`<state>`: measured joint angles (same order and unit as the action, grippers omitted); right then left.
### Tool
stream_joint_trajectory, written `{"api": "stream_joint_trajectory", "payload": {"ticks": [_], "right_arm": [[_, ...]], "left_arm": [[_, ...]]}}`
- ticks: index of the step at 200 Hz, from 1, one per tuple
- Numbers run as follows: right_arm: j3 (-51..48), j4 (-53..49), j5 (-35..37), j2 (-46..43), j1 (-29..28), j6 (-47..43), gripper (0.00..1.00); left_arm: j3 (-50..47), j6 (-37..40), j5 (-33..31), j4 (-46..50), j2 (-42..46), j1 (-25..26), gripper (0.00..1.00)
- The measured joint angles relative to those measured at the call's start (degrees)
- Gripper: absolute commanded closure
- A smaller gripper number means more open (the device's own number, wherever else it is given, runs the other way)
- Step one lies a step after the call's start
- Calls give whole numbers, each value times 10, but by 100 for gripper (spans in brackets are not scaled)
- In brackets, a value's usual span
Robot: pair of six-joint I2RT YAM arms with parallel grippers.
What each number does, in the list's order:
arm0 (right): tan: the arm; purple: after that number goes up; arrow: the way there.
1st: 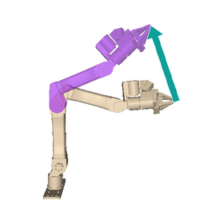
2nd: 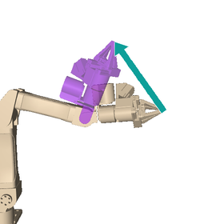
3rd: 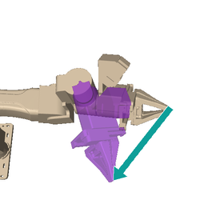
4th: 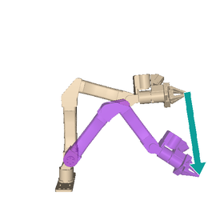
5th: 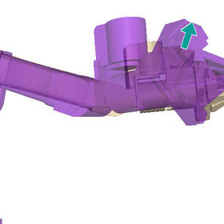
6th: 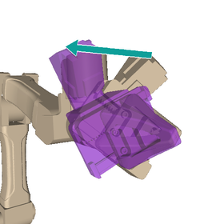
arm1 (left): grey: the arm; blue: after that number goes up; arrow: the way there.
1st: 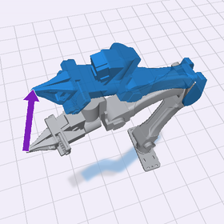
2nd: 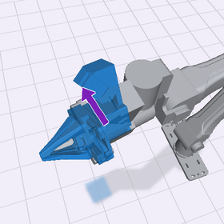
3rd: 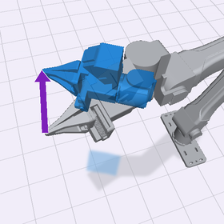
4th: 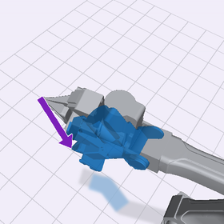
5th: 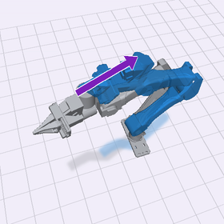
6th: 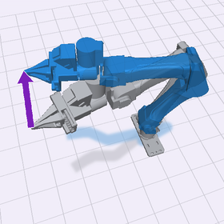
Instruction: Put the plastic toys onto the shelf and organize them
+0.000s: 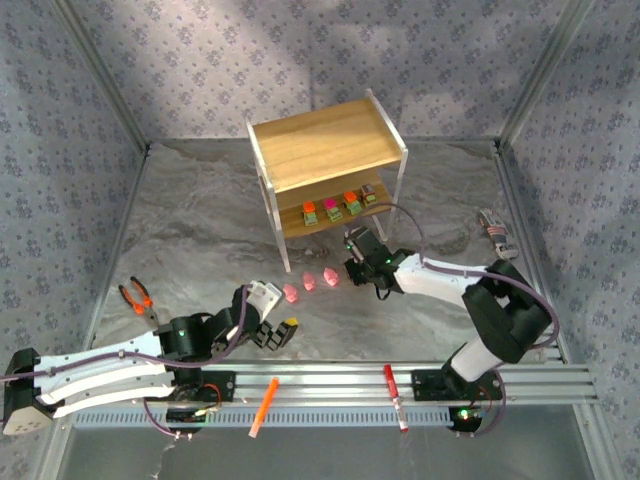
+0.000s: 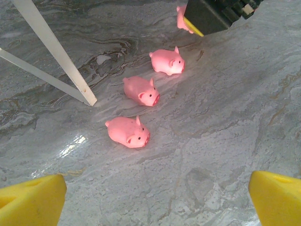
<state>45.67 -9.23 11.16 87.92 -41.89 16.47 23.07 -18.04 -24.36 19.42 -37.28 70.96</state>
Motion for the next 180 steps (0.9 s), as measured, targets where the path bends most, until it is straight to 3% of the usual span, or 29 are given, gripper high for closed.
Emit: {"api": "stream_joint_trajectory", "payload": {"ticks": [180], "right_arm": [[2, -178, 68, -235, -47, 39, 70]], "left_arm": [[-4, 14, 21, -16, -7, 9, 0]]}}
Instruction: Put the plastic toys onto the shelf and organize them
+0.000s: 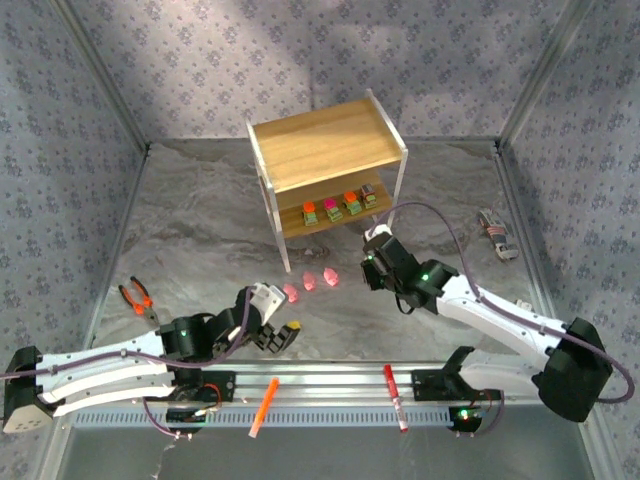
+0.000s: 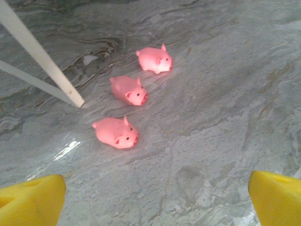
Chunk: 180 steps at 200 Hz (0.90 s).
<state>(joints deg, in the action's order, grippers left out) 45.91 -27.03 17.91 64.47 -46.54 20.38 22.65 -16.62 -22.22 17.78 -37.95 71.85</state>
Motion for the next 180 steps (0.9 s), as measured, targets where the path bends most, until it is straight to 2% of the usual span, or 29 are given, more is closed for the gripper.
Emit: {"api": "stream_joint_trajectory", "payload": {"ticks": [96, 180], "right_arm": [[87, -79, 18, -44, -6, 1, 71], [205, -149, 25, -39, -7, -18, 71]], "left_arm": [[-11, 23, 14, -21, 13, 37, 0], [-15, 27, 5, -30, 16, 44, 0]]}}
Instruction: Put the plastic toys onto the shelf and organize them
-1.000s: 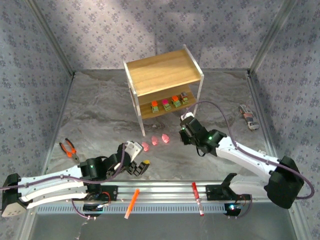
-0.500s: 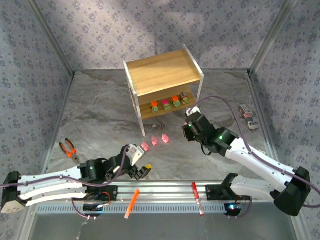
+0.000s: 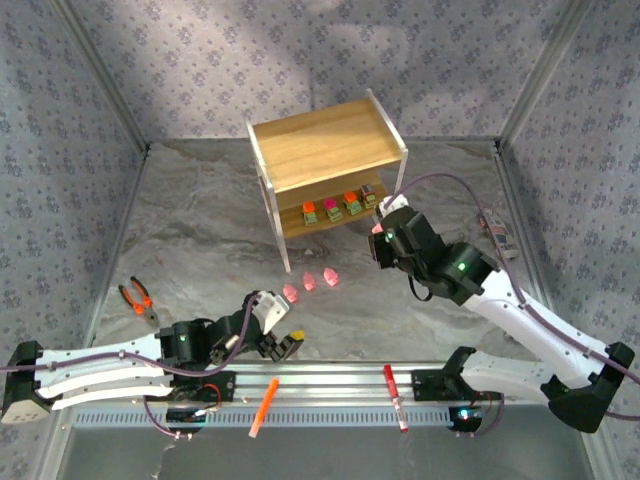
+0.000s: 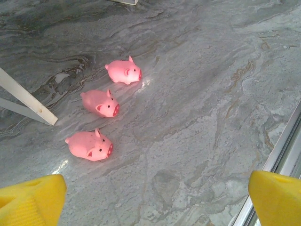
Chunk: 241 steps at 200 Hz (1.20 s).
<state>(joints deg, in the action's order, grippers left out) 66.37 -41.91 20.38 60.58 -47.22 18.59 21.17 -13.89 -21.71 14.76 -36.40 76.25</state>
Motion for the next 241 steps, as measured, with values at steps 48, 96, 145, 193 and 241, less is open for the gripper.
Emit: {"api": "stream_joint_trajectory", "payload": {"ticks": [48, 96, 145, 193, 241], "right_arm": [[90, -26, 0, 32, -1, -18, 71], [176, -64, -2, 77, 1, -40, 72], [281, -96, -9, 130, 16, -63, 72], [367, -123, -28, 184, 41, -82, 72], [455, -148, -57, 241, 82, -93, 72]], "left_arm": [[0, 0, -10, 0, 0, 1, 0], [0, 0, -19, 0, 13, 4, 0], [0, 0, -23, 1, 15, 4, 1], [0, 0, -27, 2, 27, 4, 1], [0, 0, -32, 2, 30, 4, 0]]}}
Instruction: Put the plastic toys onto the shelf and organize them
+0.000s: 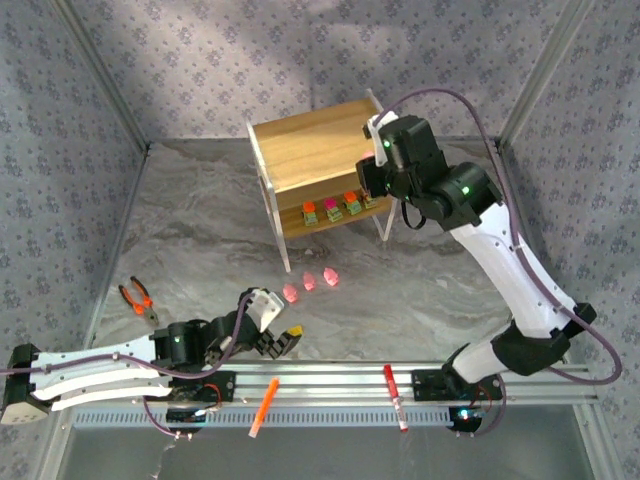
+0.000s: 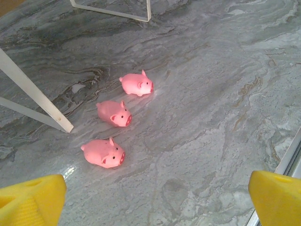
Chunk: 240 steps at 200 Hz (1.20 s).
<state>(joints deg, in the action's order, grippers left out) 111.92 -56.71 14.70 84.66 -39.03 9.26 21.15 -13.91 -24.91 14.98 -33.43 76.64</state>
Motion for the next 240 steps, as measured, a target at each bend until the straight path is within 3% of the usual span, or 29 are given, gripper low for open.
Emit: {"api": "stream_joint_trajectory", "payload": {"ticks": [153, 240], "right_arm": [[235, -119, -60, 176, 94, -16, 73], [299, -161, -82, 233, 119, -25, 72]], "left_arm": [[-9, 0, -5, 4, 19, 0, 1], [-9, 0, -13, 7, 30, 0, 0]]}}
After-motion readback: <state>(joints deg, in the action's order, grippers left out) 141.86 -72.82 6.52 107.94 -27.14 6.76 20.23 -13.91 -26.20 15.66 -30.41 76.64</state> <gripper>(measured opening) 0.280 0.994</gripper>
